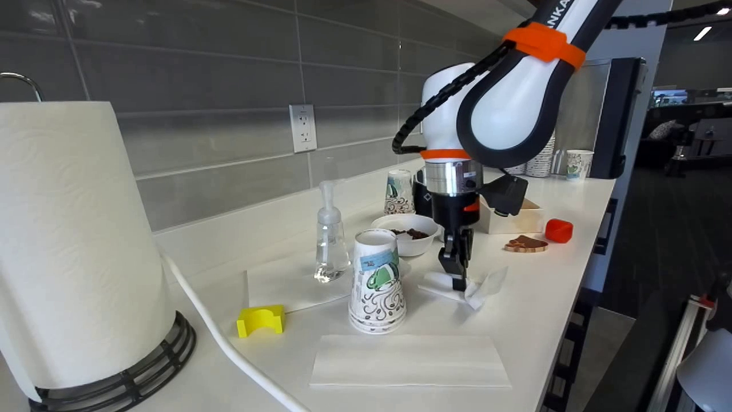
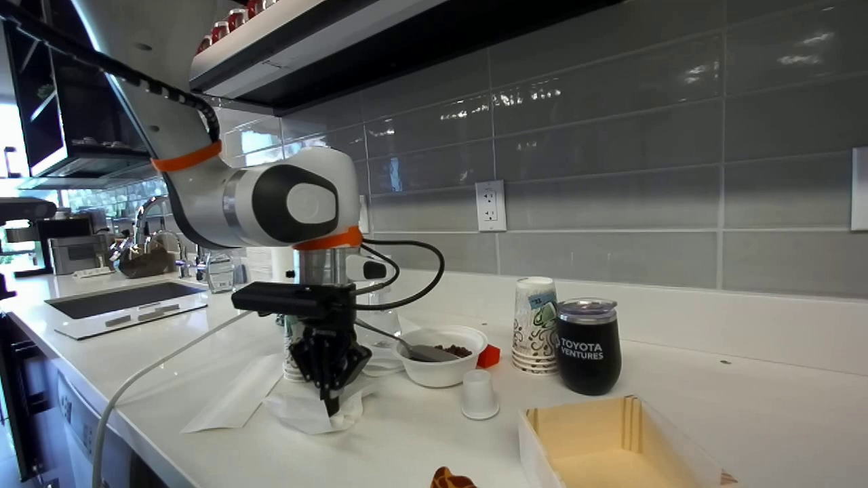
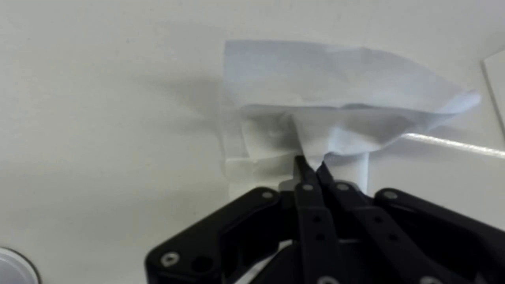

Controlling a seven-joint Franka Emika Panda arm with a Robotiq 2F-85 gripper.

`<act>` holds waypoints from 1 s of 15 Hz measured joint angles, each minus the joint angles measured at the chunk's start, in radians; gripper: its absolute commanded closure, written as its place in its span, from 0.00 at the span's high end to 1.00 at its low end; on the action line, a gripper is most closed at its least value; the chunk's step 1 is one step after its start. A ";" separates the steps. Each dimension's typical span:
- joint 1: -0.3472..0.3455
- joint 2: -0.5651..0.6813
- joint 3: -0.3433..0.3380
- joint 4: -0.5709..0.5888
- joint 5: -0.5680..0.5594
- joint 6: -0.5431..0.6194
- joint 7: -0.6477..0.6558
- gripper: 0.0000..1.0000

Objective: Use the tissue to wipe the table

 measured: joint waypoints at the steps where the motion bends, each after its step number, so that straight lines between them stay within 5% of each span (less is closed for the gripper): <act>1: 0.000 -0.003 0.000 0.001 -0.001 -0.025 -0.003 0.00; 8: -0.098 -0.020 -0.074 -0.003 -0.124 -0.149 0.064 0.00; 15: -0.205 0.002 -0.214 -0.003 -0.039 0.008 -0.047 0.00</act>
